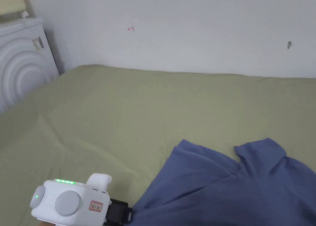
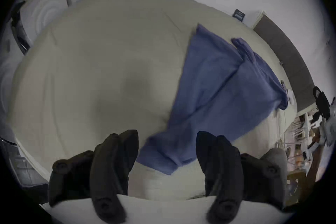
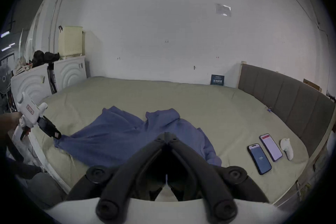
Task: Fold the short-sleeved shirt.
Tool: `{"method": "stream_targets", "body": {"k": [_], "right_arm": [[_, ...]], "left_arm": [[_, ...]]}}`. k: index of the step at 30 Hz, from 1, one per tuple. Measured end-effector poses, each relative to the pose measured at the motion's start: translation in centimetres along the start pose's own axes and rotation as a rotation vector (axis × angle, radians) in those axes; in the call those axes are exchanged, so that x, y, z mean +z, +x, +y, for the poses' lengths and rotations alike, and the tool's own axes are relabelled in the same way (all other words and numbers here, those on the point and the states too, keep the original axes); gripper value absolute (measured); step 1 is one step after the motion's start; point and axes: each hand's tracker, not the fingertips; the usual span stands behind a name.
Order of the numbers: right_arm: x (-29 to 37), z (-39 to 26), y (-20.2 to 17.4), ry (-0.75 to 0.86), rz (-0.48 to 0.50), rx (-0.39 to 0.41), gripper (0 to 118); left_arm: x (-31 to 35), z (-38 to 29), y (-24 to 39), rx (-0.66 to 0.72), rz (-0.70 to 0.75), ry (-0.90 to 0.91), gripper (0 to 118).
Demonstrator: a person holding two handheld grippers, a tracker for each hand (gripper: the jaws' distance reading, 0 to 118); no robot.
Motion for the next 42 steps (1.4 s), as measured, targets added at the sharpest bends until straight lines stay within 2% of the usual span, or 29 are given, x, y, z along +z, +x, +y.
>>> {"method": "stream_targets", "body": {"k": [1,2,4,5,7,10,12,13,16,17,18,19,20,21,23,24,25,29,30,31,32,33,34,35,36,37,38,39,42], "right_arm": [[-0.2,-0.1,0.1,-0.008,0.004,0.003,0],[-0.2,0.1,0.0,-0.014,0.004,0.004,0],[-0.3,0.1,0.0,-0.020,0.005,0.008,0],[-0.4,0.2,0.0,-0.020,0.006,0.010,0],[-0.9,0.5,0.0,-0.028,0.015,0.011,0],[-3.4,1.5,0.7,-0.059,0.069,-0.016,0],[-7.0,3.3,1.8,-0.080,0.127,-0.031,0],[-9.3,4.6,2.4,-0.079,0.122,-0.024,0],[-18.1,8.2,4.3,-0.149,0.210,0.032,0],[-21.6,9.3,5.1,-0.224,0.273,0.054,6],[-24.6,9.9,5.7,-0.306,0.288,0.067,46],[-28.0,10.4,6.4,-0.394,0.318,0.091,92],[-31.0,10.6,7.1,-0.513,0.346,0.100,114],[-33.4,10.4,7.5,-0.591,0.317,0.122,118],[-36.6,9.2,8.1,-0.744,0.286,0.188,113],[-38.1,8.6,8.3,-0.751,0.293,0.223,112],[-39.1,7.9,8.4,-0.774,0.254,0.228,112],[-39.4,4.6,8.1,-0.888,0.253,0.160,107],[-40.8,4.5,8.8,-0.914,0.245,0.163,93],[-40.9,4.1,8.7,-0.930,0.240,0.166,72],[-40.9,3.6,8.6,-0.948,0.231,0.172,66],[-40.6,3.6,8.3,-0.937,0.176,0.217,62],[-40.8,3.9,8.6,-0.915,0.213,0.176,48],[-40.6,4.3,8.8,-0.914,0.195,0.151,2],[-40.4,4.9,9.1,-0.921,0.197,0.112,0],[-40.0,5.6,9.4,-0.913,0.208,0.117,0],[-38.8,5.9,8.4,-0.790,0.171,0.154,0],[-38.3,6.5,8.2,-0.746,0.179,0.153,0],[-35.4,9.2,8.0,-0.600,0.185,0.104,0]], "left_arm": [[-0.7,-0.3,0.3,-0.009,0.005,-0.009,72],[-1.3,-0.5,0.8,-0.019,0.035,-0.021,66],[-1.6,-1.2,1.4,-0.026,0.096,-0.020,9],[-1.6,-1.5,1.6,-0.014,0.091,0.001,5],[-1.6,-1.7,1.9,0.056,-0.015,0.036,5],[-1.6,-2.2,2.8,-0.050,0.072,0.044,5],[-1.1,-2.3,3.5,-0.054,0.073,0.030,5],[-1.1,-2.3,3.4,-0.052,0.069,0.029,5],[-0.9,-2.3,3.3,-0.040,0.064,0.027,5],[-0.9,-2.4,3.3,-0.037,0.058,0.026,5],[-1.0,-2.4,3.3,-0.036,0.058,0.027,5],[-1.1,-2.5,3.4,-0.034,0.057,0.028,5],[-1.1,-2.4,3.1,-0.031,0.054,0.027,5],[-1.2,-2.5,3.1,-0.026,0.052,0.028,5],[-1.2,-2.6,3.1,-0.009,0.045,0.030,5],[-1.2,-2.5,2.8,-0.003,0.041,0.030,5],[-1.3,-2.6,2.7,0.002,0.036,0.033,5],[-1.2,-2.8,2.5,0.034,0.015,0.046,5],[-1.2,-2.8,2.4,0.041,0.011,0.047,5],[-1.2,-2.8,2.4,0.047,0.008,0.047,5],[-1.2,-2.6,2.2,0.049,0.007,0.046,5],[-1.2,-2.6,2.2,0.048,0.006,0.046,5],[-1.1,-2.7,2.3,0.042,0.008,0.048,5],[-1.1,-2.7,2.4,0.039,0.010,0.049,5],[-1.0,-2.6,2.3,0.038,0.011,0.050,5],[-1.0,-2.5,2.3,0.039,0.009,0.049,5],[-0.7,-2.5,2.3,0.042,0.009,0.053,5],[-0.5,-2.5,2.3,0.044,0.012,0.063,5],[0.8,-2.0,2.6,0.015,0.023,0.116,5]]}}
